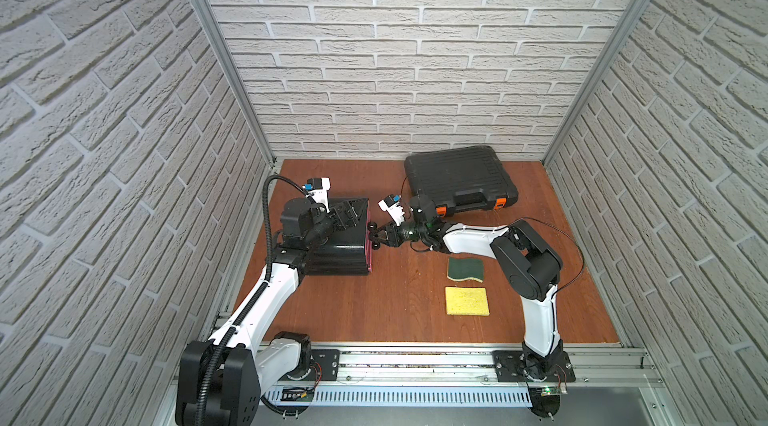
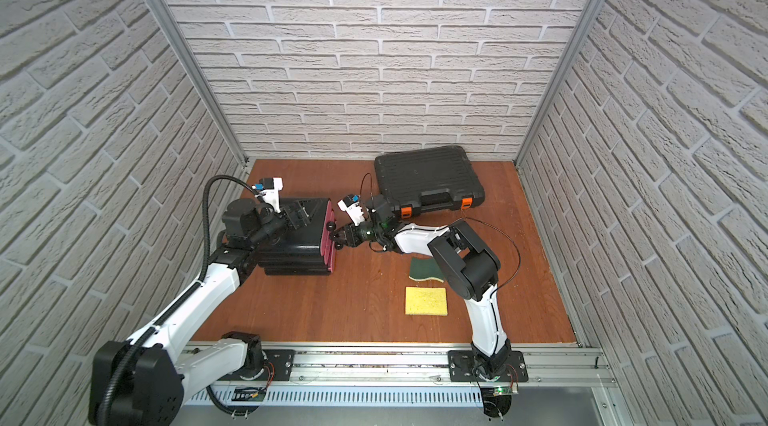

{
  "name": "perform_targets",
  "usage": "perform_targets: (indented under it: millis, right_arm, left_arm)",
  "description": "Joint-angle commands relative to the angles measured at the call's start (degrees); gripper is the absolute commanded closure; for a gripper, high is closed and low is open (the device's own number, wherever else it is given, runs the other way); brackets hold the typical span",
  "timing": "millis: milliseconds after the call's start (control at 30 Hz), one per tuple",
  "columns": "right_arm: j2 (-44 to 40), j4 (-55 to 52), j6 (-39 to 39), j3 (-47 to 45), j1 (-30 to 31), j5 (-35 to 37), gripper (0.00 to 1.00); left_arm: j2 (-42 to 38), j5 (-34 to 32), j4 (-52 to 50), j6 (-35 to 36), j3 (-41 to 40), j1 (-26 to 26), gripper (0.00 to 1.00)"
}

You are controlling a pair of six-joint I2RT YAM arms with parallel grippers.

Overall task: Take the sponge out of the drawer
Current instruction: Open the drawer in the storage box.

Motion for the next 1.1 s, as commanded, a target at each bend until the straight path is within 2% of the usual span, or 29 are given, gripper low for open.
perform_targets:
  millis: [0, 233, 367, 833, 1067]
  right_arm:
    - [-1.8, 2.8, 0.2, -2.5, -0.1, 1.7, 0.88]
    - [-3.2, 5.1, 1.1, -6.5, -2.0, 2.6, 0.89]
    - [-6.7, 6.0, 1.1, -9.4, -3.7, 2.6, 0.89]
    - [-14.6, 5.9, 0.5, -20.0, -10.4, 4.0, 0.9]
    - [-17.1, 4.7, 0.4, -22.3, -12.5, 5.2, 0.9]
  left_arm:
    - [1.8, 0.5, -3.6, -1.2, -2.3, 0.7, 0.02]
    - [1.4, 0.4, -3.7, -1.3, -3.1, 1.8, 0.02]
    - [1.2, 0.4, -3.7, -1.4, -3.6, 2.6, 0.02]
    - [0.7, 0.5, -3.7, -1.4, -4.1, 3.4, 0.02]
    - [0.4, 0.5, -3.6, -1.6, -4.2, 3.4, 0.02]
